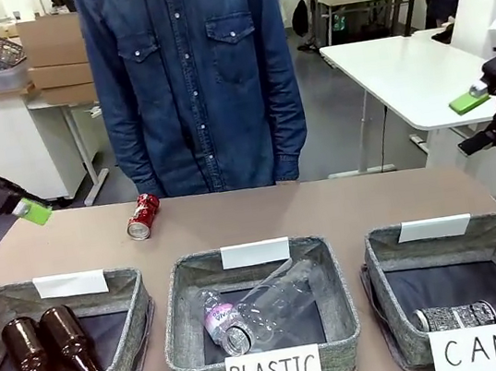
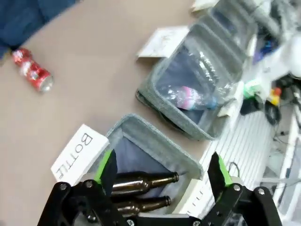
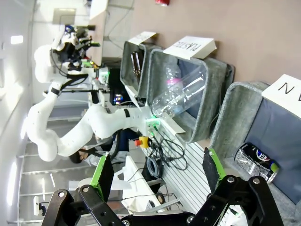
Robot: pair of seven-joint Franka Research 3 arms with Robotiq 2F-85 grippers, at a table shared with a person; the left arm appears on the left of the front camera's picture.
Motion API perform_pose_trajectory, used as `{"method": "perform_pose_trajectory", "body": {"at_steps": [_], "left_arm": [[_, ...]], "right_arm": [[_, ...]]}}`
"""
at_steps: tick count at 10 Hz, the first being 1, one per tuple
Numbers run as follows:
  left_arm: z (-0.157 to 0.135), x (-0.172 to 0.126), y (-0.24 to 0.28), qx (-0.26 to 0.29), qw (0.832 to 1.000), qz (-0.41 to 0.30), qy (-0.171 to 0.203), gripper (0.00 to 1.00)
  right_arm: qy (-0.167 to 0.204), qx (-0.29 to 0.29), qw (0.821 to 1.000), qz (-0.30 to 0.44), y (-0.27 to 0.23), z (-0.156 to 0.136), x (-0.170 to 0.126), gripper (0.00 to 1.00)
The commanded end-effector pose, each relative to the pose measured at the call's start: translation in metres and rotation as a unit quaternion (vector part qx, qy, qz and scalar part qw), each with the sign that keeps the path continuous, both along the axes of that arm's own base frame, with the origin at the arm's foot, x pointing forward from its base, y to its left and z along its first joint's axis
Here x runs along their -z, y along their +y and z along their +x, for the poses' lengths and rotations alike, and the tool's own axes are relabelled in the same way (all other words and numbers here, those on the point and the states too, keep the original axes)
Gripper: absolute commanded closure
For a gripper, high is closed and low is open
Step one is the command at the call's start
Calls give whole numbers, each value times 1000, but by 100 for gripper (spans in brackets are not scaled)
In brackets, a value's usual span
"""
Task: Sort the can waste into the basket.
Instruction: Pick up the can waste from the table and place it in the right Fabric basket.
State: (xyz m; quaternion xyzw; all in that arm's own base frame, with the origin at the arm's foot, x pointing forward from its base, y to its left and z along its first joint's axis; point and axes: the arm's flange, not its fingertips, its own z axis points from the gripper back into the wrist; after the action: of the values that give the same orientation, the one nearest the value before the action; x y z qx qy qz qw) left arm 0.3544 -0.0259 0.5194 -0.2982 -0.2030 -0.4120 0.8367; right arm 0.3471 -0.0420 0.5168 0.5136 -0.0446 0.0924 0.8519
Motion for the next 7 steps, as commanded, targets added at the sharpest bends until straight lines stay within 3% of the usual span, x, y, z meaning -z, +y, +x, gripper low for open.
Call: {"method": "perform_pose_trajectory", "body": {"at_steps": [1, 2, 3, 6, 7], "left_arm": [[38, -2, -41, -162, 981, 30, 107, 0], [76, 4, -66, -248, 958, 44, 138, 0], [112, 13, -88, -301, 937, 70, 166, 0], [205, 64, -131, -371, 889, 160, 215, 0], [222, 84, -135, -406, 870, 190, 208, 0]], "right_arm": [[-10, -7, 1000, 1, -2, 0, 0, 0], [-10, -7, 1000, 1, -2, 0, 0, 0], [-10, -7, 1000, 1, -2, 0, 0, 0], [-10, -7, 1000, 1, -2, 0, 0, 0], [-10, -7, 1000, 1, -2, 0, 0, 0]]}}
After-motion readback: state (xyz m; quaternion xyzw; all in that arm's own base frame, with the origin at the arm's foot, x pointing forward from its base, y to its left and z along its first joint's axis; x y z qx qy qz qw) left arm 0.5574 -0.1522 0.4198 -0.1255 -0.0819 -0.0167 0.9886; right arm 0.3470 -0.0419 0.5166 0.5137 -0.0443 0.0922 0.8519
